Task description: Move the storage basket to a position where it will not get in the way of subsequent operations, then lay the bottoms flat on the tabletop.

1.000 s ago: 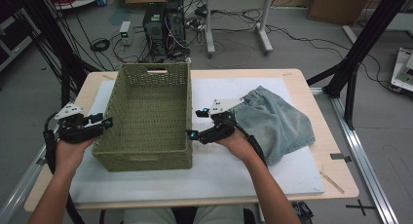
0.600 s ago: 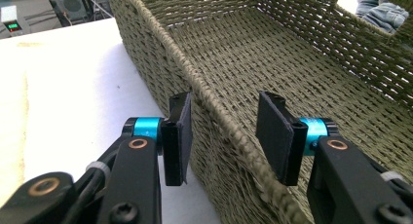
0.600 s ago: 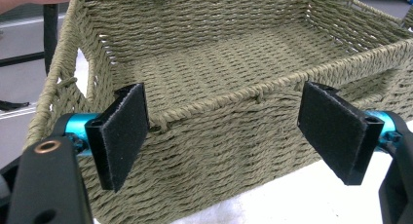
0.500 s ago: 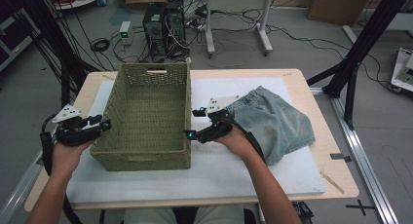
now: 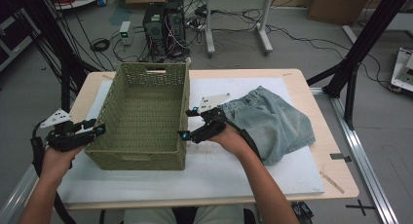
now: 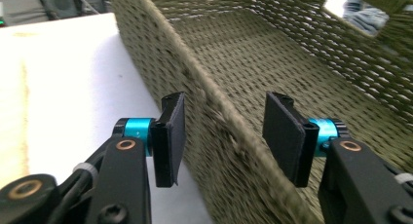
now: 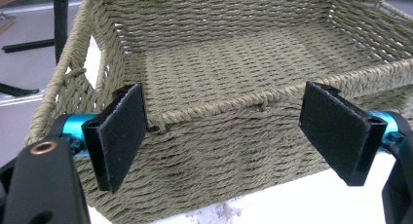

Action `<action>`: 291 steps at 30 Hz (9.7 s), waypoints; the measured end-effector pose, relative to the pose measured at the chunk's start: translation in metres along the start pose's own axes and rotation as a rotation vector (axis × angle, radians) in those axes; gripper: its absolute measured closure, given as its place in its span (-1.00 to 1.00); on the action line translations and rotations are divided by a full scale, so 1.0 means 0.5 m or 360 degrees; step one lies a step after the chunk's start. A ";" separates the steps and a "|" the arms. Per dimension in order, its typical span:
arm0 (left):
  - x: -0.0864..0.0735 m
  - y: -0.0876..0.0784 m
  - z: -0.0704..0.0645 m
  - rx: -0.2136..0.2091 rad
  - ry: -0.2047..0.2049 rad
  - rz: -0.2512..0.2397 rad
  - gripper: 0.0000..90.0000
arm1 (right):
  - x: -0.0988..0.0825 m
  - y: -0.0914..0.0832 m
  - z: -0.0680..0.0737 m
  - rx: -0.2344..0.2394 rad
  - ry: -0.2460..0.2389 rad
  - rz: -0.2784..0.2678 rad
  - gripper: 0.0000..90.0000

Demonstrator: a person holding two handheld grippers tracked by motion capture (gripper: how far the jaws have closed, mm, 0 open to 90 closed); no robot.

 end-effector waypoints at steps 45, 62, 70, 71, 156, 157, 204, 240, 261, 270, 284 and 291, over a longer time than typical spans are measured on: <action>-0.026 -0.056 0.023 0.0218 -0.0134 -0.0165 -0.40 | 0.026 0.033 0.009 -0.0165 0.0043 -0.0061 -0.63; 0.043 -0.016 0.026 0.0339 -0.0126 -0.0141 -0.51 | -0.036 -0.146 0.004 -0.0559 0.0114 -0.0187 -0.63; 0.052 0.012 0.022 0.0395 -0.0114 -0.0065 -0.51 | -0.074 -0.250 -0.010 -0.0765 0.0177 -0.0203 -0.63; 0.053 0.014 0.022 0.0399 -0.0110 -0.0059 -0.51 | -0.079 -0.262 -0.013 -0.0786 0.0196 -0.0211 -0.63; -0.001 -0.041 0.134 0.0838 -0.0148 0.0407 0.53 | -0.202 -0.399 -0.044 -0.1057 0.0459 -0.0280 -0.63; -0.001 -0.043 0.136 0.0841 -0.0152 0.0408 0.53 | -0.202 -0.399 -0.044 -0.1061 0.0457 -0.0280 -0.63; 0.007 -0.033 0.201 0.0852 -0.0196 0.0432 0.53 | -0.201 -0.390 -0.052 -0.1044 0.0472 -0.0247 -0.63; 0.020 -0.025 0.224 0.0706 -0.0169 0.0427 0.23 | -0.197 -0.375 -0.054 -0.1032 0.0468 -0.0212 -0.63; 0.091 -0.115 0.052 0.0453 -0.0190 -0.0367 -0.63 | -0.201 -0.389 -0.080 -0.1019 0.0432 -0.0134 -0.63; 0.120 -0.048 -0.043 0.0345 -0.0046 -0.0426 -0.62 | -0.195 -0.402 -0.088 -0.1020 0.0445 -0.0175 -0.63; 0.125 -0.006 -0.099 0.0260 0.0026 -0.0420 -0.63 | -0.197 -0.407 -0.075 -0.1003 0.0439 -0.0175 -0.63; 0.130 0.000 -0.110 0.0227 0.0037 -0.0427 -0.63 | -0.203 -0.398 -0.071 -0.1008 0.0459 -0.0177 -0.63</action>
Point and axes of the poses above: each handheld gripper's, and its own axes: y roughly forward along the jaws, x roughly out of its top, z roughly to its left, the point moved 2 cm from there along y, roughly forward along the jaws, and after that the axes turned 4 degrees about y, right-handed, at the moved point
